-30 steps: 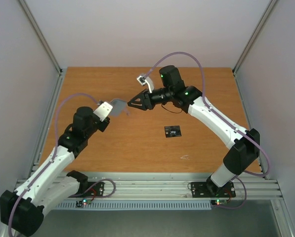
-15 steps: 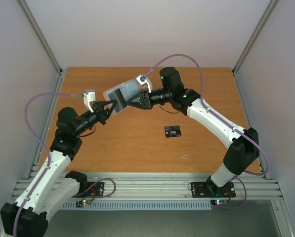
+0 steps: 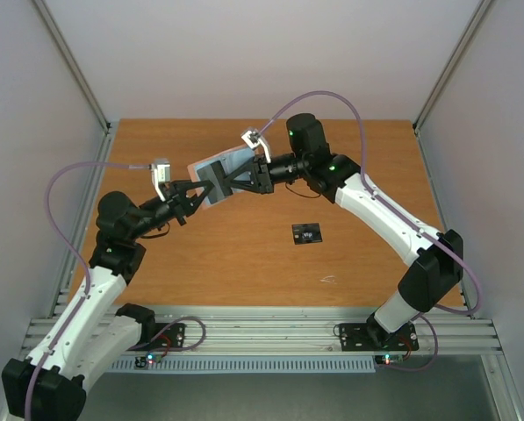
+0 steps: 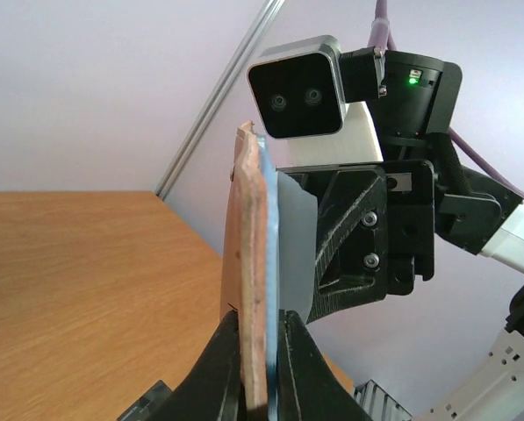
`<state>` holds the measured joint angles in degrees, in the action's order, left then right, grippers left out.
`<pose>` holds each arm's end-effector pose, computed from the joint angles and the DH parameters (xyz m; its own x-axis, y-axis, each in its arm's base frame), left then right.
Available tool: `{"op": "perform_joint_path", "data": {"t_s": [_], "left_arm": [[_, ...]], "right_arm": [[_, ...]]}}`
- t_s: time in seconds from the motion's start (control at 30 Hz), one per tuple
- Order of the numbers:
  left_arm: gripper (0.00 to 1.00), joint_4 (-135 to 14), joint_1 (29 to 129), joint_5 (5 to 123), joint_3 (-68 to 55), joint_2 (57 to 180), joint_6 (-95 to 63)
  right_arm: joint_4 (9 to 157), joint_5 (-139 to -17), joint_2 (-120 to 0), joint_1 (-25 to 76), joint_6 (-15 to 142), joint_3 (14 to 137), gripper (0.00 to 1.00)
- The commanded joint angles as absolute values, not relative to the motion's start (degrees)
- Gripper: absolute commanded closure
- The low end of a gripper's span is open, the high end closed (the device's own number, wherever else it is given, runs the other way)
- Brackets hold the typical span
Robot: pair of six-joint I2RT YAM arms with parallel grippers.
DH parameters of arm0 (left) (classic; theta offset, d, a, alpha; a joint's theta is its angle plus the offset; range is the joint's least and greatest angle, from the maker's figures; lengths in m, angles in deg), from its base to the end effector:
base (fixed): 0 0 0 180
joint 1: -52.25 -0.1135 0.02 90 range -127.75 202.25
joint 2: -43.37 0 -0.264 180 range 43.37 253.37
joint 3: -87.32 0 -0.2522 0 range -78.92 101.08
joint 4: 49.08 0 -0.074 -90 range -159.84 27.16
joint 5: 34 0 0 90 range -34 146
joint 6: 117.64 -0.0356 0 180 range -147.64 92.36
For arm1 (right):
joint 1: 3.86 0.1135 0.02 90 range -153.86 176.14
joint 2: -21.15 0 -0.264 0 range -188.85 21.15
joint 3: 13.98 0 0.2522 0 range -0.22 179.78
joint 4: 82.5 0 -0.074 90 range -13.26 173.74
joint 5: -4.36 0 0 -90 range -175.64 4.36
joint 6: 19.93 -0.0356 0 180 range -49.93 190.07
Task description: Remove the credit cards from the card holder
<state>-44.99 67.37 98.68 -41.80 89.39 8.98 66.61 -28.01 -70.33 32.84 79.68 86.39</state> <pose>0.1742 -0.0721 0.3404 -0.3795 -0.3517 -0.8557 0.7624 0.4052 -0.5046 0.2725 0.2406 0.3815 -0.1379 -0.2143 -0.9670 -0.9847 -0.0756 0.1572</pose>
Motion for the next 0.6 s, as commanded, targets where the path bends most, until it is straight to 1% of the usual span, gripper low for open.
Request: {"op": "perform_joint_path", "data": {"t_s": [0.0,0.13,0.23,0.27,0.3,0.37,0.4,0.47,0.57], "left_arm": [[1.00,-40.0,67.4,100.6,-41.9,89.1,8.0],[1.00,-40.6,67.4,100.9,-41.9,89.1,7.3],[1.00,-41.6,67.4,101.7,-42.0,88.9,6.0],[1.00,-41.8,67.4,101.7,-42.1,88.9,5.6],[1.00,-41.8,67.4,101.7,-42.2,88.9,5.5],[1.00,-41.9,67.4,101.4,-42.2,88.8,5.7],[0.99,-42.0,67.4,101.1,-42.2,88.7,5.8],[0.90,-42.1,67.4,100.8,-42.3,88.5,6.3],[0.86,-41.2,67.4,101.3,-42.3,88.5,7.0]], "right_arm": [[66.6,-22.2,-69.0,33.3,80.9,89.2,0.91],[65.8,-20.5,-69.2,33.8,81.5,89.3,0.94],[65.2,-20.8,-69.3,33.9,82.1,89.5,0.93],[65.1,-20.8,-69.4,33.9,82.1,89.7,0.94],[64.9,-20.7,-69.6,34.0,82.2,89.9,0.98],[64.7,-20.4,-69.2,34.0,82.6,90.2,0.99],[64.6,-20.5,-68.8,33.9,83.1,90.2,0.99],[64.2,-20.6,-68.0,33.4,84.0,89.6,0.99],[62.3,-20.3,-67.8,31.6,84.6,89.4,0.99]]}}
